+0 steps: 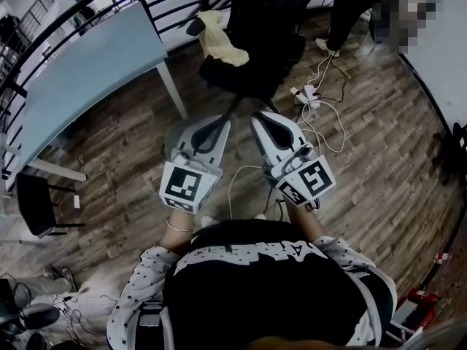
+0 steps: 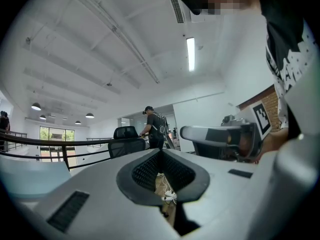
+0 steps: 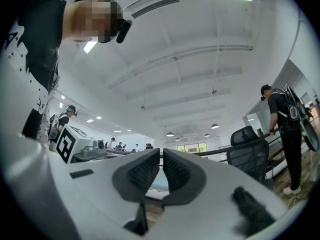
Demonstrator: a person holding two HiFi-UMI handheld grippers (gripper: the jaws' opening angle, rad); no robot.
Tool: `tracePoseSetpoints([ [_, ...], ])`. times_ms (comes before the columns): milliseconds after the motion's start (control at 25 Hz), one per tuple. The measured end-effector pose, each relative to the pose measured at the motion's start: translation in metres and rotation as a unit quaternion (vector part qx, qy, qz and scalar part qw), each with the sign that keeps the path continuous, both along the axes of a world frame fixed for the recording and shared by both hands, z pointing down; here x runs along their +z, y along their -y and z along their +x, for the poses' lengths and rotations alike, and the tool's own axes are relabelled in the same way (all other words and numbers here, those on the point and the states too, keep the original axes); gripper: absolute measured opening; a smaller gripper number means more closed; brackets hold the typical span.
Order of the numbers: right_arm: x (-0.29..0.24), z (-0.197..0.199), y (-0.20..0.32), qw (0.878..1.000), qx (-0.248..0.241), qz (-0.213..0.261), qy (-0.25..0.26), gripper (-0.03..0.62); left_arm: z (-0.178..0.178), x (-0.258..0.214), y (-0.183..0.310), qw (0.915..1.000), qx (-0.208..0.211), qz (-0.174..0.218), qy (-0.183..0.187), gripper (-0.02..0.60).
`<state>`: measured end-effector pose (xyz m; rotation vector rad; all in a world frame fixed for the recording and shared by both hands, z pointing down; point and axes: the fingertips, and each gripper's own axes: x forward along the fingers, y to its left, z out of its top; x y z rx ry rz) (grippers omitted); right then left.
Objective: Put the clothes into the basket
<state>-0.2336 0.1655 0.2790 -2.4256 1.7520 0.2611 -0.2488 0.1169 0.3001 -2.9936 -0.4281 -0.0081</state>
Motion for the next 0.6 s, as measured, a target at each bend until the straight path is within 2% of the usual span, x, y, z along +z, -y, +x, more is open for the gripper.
tracePoseSetpoints([
  [160, 0.003, 0.004, -0.007, 1.0, 0.004, -0.017, -0.007, 0.032, 0.005, 0.002, -0.005, 1.0, -0.005, -0.003, 0.003, 0.021],
  [600, 0.003, 0.025, -0.053, 1.0, 0.008, -0.008, -0.011, 0.034, 0.03, 0.006, -0.052, 0.9999, 0.01, 0.003, 0.007, 0.021],
])
